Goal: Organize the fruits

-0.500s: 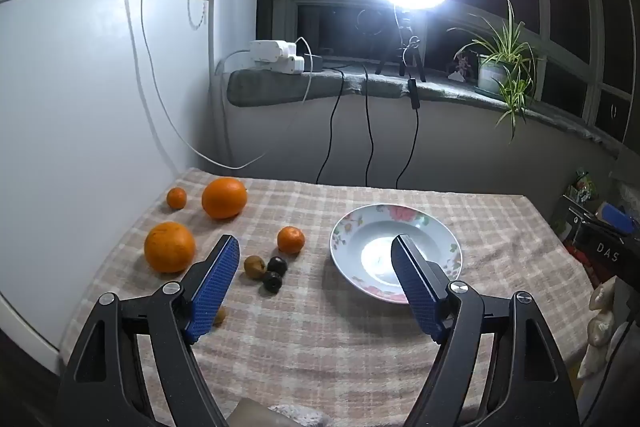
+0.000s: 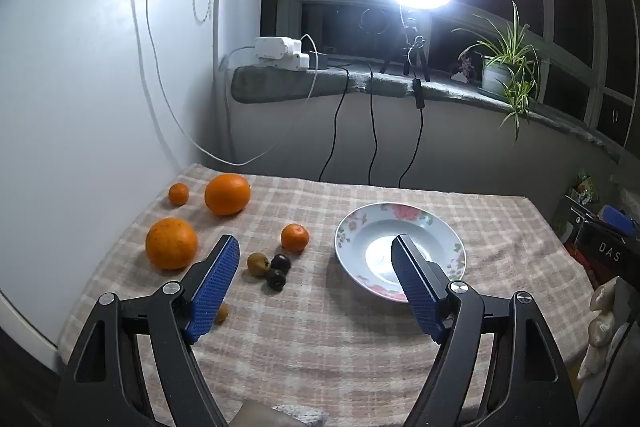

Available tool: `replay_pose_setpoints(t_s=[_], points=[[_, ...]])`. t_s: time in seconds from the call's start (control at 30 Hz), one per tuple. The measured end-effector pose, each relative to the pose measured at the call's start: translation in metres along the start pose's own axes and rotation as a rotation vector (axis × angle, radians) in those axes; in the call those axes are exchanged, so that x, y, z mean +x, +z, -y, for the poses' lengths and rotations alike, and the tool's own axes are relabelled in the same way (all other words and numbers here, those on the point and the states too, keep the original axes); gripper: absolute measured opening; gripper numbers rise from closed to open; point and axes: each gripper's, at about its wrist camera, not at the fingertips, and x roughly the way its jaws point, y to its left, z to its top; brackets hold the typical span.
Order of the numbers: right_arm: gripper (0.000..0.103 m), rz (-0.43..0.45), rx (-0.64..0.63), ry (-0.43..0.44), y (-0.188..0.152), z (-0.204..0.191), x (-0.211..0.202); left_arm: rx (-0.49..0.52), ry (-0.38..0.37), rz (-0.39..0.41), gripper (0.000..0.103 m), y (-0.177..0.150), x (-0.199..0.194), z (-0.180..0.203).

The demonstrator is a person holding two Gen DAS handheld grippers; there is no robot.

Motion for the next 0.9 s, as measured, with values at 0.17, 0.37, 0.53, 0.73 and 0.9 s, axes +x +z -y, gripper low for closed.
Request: replay_pose_setpoints(t_s=[0.17, 0.37, 0.53, 0.73, 0.9], points=[[0.103, -0.001, 0.002, 0.003, 0.000, -0.001, -0.001, -0.003, 0.000, 0.000, 0.078, 0.000, 0.000, -0.001], [0.103, -0.001, 0.003, 0.004, 0.001, -0.001, -0.002, -0.002, 0.001, -0.001, 0.078, -0.001, 0.000, -0.001], [0.103, -0.003, 0.001, 0.003, 0.002, -0.004, 0.000, -0.004, 0.000, -0.002, 0.078, -0.002, 0.001, -0.001], [0.103, -0.007, 0.001, 0.009, 0.013, -0.007, 0.001, -0.006, 0.000, -0.009, 0.078, 0.003, 0.001, -0.001], [0.103, -0.009, 0.000, 0.012, 0.016, -0.007, 0.003, -0.008, -0.005, -0.018, 0.078, 0.007, 0.002, -0.001]])
